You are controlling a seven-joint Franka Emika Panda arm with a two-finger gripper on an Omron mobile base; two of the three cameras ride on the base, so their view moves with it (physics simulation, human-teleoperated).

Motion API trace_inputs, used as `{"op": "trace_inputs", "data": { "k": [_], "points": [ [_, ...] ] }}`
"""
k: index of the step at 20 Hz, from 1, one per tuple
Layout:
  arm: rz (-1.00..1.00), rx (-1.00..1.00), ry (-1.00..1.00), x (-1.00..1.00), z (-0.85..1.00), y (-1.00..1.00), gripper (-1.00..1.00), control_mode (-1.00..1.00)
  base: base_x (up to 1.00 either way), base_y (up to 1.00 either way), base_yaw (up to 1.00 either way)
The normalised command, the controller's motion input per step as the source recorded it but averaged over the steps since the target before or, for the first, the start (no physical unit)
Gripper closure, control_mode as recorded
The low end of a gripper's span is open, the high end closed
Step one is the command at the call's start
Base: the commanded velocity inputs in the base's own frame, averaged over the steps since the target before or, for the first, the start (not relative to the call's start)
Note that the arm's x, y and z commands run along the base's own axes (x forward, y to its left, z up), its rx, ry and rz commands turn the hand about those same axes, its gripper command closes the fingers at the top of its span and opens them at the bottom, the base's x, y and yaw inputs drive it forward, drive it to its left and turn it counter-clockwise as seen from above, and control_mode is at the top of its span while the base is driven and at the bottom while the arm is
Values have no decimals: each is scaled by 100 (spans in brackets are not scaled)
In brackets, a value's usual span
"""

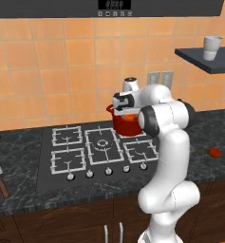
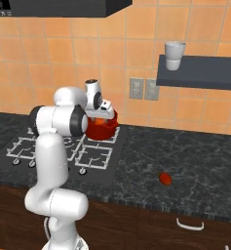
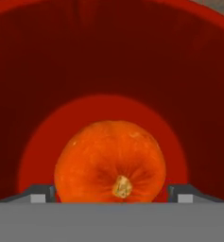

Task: Put the squash and tomato in the pot. Retrieve the spatula and lightly stir the vegetables in the pot.

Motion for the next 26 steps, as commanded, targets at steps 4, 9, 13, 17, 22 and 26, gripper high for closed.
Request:
{"op": "trace_inputs", "data": {
  "k": [4, 9, 13, 17, 22, 26],
  "points": [
    [0, 0, 0, 0, 36, 0, -100, -100, 0, 0, 0],
    [0, 0, -6, -12, 89, -3, -100, -100, 0, 0, 0],
    [-8, -2, 0, -88, 72, -48, -100, -100, 0, 0, 0],
    [-10, 1, 0, -100, 6, -98, -100, -100, 0, 0, 0],
    [-9, 5, -5, -100, -7, -100, -100, -100, 0, 0, 0],
    [-5, 0, 0, -97, -36, -99, -100, -100, 0, 0, 0]
  ]
}}
